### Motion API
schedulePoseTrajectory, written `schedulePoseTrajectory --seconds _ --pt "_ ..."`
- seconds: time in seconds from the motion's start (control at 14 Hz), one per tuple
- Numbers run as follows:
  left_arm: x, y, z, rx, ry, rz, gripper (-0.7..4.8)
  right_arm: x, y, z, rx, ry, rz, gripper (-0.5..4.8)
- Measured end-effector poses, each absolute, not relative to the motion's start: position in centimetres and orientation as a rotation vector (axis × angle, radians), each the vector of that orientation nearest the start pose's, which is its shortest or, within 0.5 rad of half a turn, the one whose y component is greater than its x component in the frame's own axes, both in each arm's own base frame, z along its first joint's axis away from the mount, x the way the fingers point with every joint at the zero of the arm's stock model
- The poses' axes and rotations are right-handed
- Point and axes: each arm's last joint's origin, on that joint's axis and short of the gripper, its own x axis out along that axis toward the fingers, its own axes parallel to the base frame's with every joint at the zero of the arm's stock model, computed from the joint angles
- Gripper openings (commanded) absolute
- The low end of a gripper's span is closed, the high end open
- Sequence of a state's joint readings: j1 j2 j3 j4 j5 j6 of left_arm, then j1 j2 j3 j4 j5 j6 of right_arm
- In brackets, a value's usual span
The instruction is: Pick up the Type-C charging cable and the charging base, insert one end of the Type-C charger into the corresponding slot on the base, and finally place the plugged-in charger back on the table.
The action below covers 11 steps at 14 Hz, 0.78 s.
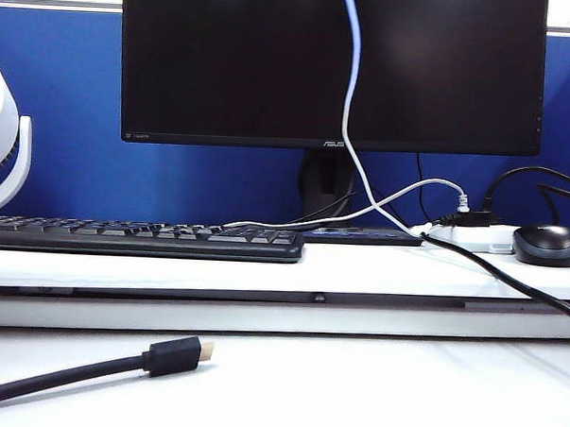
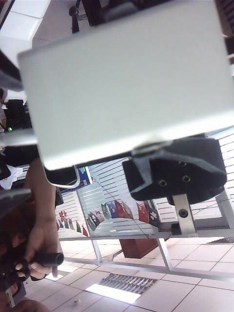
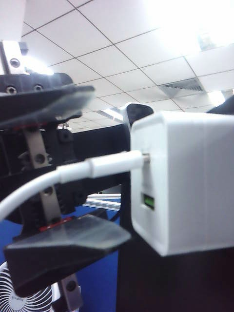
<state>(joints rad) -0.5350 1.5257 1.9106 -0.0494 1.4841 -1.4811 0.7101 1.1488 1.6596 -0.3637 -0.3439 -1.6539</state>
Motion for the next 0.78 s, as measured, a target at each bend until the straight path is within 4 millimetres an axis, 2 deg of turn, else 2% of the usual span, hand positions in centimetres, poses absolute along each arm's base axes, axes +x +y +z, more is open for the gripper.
schedulePoseTrajectory --seconds 0.07,0.43,0.71,0.78 --pt "22.57 -16.73 53.76 -0.744 1.128 -1.776 1.75 13.8 13.14 53.03 -1.453 -0.97 0.666 -0.01" --pt "22.69 -16.82 53.67 -0.771 1.126 -1.753 1.74 14.23 13.54 52.66 -1.458 -0.952 0.691 -0.01" --pt "22.71 -16.84 53.62 -0.774 1.133 -1.75 0.47 14.2 13.53 52.69 -1.457 -0.954 0.689 -0.01" --pt "22.77 -16.87 53.5 -0.779 1.145 -1.744 0.47 14.17 13.51 52.77 -1.453 -0.957 0.685 -0.01"
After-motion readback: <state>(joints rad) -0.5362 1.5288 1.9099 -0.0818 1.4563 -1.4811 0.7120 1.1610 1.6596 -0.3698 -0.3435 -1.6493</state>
